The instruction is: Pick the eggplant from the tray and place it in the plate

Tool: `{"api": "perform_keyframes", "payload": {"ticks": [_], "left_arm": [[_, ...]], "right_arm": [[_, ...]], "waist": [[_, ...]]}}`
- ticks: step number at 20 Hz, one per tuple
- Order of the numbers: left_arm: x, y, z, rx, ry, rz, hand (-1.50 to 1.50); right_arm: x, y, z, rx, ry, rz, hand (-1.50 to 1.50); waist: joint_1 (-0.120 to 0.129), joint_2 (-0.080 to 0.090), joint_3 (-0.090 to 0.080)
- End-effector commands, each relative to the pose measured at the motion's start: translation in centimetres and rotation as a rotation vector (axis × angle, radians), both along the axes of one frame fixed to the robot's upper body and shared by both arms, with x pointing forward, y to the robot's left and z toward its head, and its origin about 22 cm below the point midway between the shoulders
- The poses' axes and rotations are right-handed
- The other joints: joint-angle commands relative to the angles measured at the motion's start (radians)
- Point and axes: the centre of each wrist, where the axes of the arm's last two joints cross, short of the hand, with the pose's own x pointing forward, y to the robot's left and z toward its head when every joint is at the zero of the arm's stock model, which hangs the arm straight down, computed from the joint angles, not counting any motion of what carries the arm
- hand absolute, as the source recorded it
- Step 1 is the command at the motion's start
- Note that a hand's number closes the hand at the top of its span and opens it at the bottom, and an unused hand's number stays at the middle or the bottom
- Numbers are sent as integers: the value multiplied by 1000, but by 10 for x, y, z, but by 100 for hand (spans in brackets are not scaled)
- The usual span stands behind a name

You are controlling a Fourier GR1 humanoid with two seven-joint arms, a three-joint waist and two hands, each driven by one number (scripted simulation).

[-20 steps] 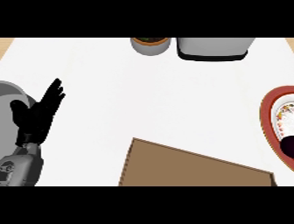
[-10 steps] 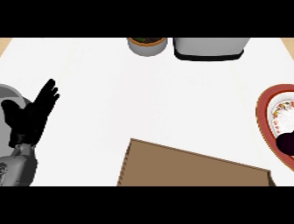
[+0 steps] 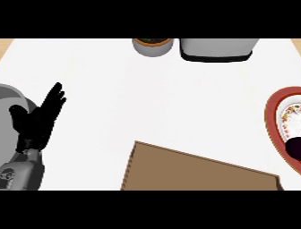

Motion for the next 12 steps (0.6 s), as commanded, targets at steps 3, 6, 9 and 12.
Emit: {"api": "perform_keyframes", "payload": {"ticks": [3,6,9,12], "left_arm": [[-6,0,1,1,-5,-7,0],[2,-6,-13,-11,0,-13,0],[12,6,18,6,-22,-37,0],[2,-14,0,8,-15,-31,0]], "right_arm": [[-10,-14,5,138,-86,166,-150],[-17,-19,0,153,-89,138,-150],[-19,-22,0,135,-96,112,-150],[-23,-24,-1,111,-79,104,-150]], "waist": [[14,2,1],[7,10,3],[20,8,5],[19,7,4]]}}
